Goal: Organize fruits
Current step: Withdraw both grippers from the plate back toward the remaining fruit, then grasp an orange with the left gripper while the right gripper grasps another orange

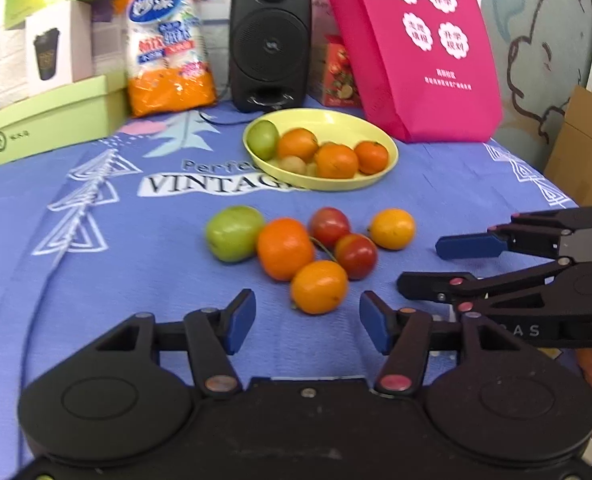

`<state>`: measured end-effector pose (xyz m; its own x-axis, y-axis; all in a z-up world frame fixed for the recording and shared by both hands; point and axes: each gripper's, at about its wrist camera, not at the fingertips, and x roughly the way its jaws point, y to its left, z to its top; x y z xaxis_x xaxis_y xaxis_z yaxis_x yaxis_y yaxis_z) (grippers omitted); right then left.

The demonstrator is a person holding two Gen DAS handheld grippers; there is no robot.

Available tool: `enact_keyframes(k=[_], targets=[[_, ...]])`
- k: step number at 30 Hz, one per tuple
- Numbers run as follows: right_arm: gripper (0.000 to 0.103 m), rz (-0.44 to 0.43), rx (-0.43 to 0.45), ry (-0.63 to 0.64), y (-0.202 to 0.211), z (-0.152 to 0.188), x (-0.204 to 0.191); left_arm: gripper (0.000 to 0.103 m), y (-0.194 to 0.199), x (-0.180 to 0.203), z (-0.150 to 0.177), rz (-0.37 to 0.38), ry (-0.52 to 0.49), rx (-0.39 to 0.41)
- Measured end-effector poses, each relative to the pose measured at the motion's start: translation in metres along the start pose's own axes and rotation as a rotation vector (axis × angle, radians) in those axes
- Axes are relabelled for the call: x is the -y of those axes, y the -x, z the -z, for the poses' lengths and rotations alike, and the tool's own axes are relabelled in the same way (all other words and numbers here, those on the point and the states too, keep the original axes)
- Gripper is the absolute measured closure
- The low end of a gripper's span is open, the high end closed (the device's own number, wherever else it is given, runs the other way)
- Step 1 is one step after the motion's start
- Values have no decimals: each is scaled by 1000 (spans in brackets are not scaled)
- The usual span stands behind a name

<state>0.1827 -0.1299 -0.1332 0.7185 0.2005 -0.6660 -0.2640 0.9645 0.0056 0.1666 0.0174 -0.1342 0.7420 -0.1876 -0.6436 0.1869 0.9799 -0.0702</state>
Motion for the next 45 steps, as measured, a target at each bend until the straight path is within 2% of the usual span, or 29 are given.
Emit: enact_keyframes(k=[2,10,12,15,24,28,30,31,32,45], targets=[[49,7,4,-1,0,1,1,52,-9,1,0,8,12,-11],[46,11,9,-23,-4,2,9,56,-26,-2,-8,8,37,-1],[44,12,9,-21,-6,1,9,65,-27,-2,-8,0,35,3],[42,13,5,-19,-11,-2,9,71,-26,-5,-9,10,31,1],[42,24,-19,-32,-29,-16,11,70,-19,-14,-7,-8,37,-7],[49,31,-22,-59,-40,-23,13,70,-19,-16,-6,-5,45,-4],[57,28,-20,-54,-42,-24,12,70,-19,-16,-5,-6,45,-2],[68,24,-17,-48,-41,-24,11,70,-20,-16,-5,-4,47,-2],[70,24,-14,-42,-41,-23,10,70,-20,-17,-5,-2,50,-1],[70,6,10,-87,-9,-3,7,70,-13,-13,0,0,55,2]])
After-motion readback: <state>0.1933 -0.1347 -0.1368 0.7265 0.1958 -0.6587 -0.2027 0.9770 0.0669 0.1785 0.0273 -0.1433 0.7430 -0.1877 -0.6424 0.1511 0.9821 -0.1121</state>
